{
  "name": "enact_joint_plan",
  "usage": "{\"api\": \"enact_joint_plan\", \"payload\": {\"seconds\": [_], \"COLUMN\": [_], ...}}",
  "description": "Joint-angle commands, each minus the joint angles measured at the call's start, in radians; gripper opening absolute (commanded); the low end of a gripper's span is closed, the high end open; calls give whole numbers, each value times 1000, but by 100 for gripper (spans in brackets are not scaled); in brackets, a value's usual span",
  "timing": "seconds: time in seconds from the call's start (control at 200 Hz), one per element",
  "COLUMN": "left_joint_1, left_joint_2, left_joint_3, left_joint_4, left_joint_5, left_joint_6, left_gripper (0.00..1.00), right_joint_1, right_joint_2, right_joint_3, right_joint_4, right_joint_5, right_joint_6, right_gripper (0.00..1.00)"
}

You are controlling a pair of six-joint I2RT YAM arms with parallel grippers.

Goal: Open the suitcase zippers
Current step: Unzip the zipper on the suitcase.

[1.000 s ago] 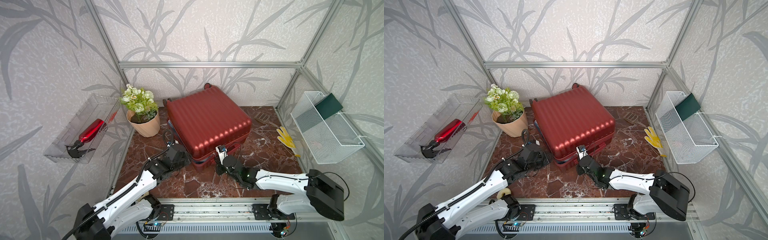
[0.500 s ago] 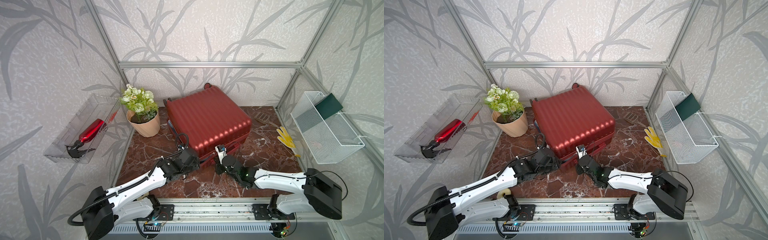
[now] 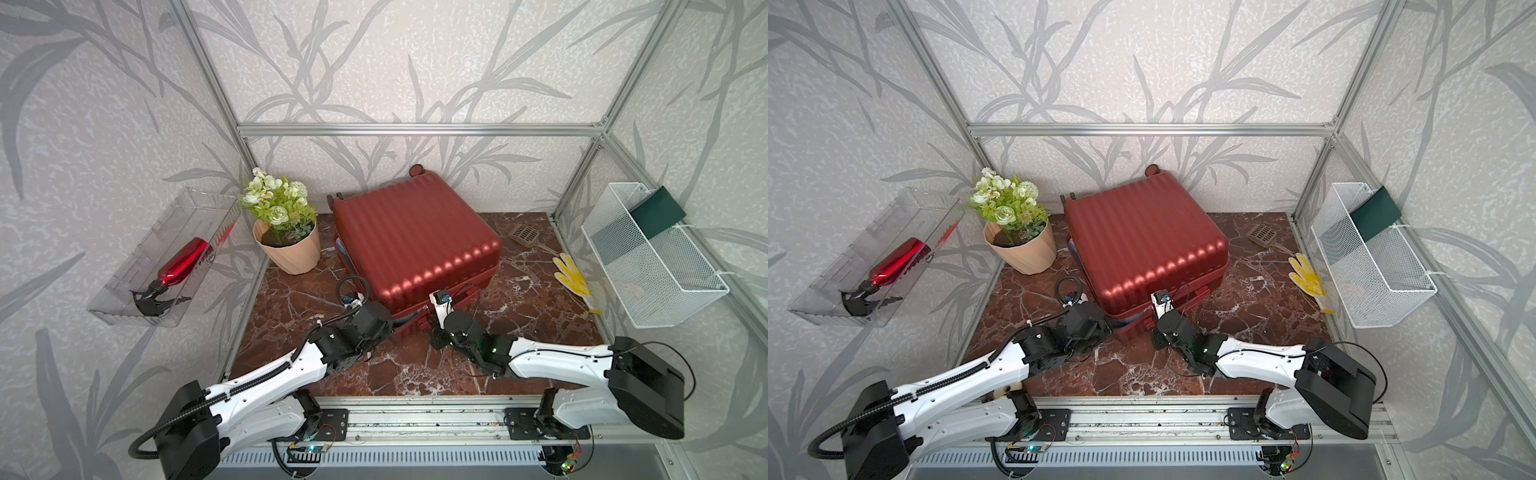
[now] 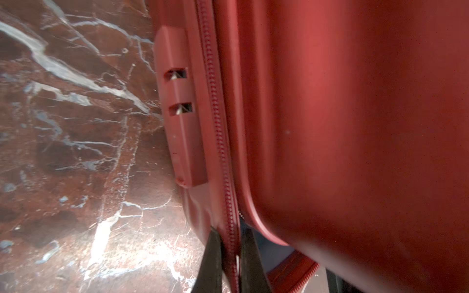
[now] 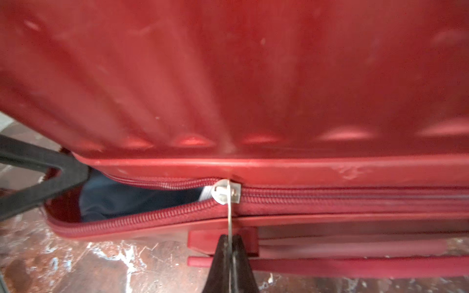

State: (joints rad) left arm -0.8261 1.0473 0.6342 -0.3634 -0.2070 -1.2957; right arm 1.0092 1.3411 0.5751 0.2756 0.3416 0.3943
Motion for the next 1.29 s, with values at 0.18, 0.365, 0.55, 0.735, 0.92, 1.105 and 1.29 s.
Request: {"api": "enact_joint_plan", "payload": {"seconds": [0.18, 0.365, 0.55, 0.735, 0.92, 1.105, 1.29], "left_joint_1": [156, 186, 196, 225, 243, 242, 243], "left_joint_2": [-43, -18, -7, -21, -4, 32, 56], "left_joint_3": [-26, -15, -10, -2, -4, 7, 33], "left_joint_4": [-261, -276, -272, -296, -285, -270, -301], "left_joint_5": [-146, -121, -103, -82, -33, -6, -14], "left_joint_6": [151, 182, 212, 260, 303, 364, 408], "left_gripper": [0, 0, 0, 0, 0, 0, 0], "right_joint_1": [-111, -233, -322, -525, -708, -811, -821], "right_joint_2": [-173, -260, -300, -280, -160, 24, 103], "right_joint_3": [-60, -83, -70, -30, 18, 86, 126], "right_joint_4": [-98, -90, -99, -116, -20, 196, 281], "right_joint_5": [334, 253, 249, 197, 70, -168, -199], "right_joint_6": [-112, -140, -169, -136, -111, -183, -257], "right_gripper": [0, 0, 0, 0, 0, 0, 0]}}
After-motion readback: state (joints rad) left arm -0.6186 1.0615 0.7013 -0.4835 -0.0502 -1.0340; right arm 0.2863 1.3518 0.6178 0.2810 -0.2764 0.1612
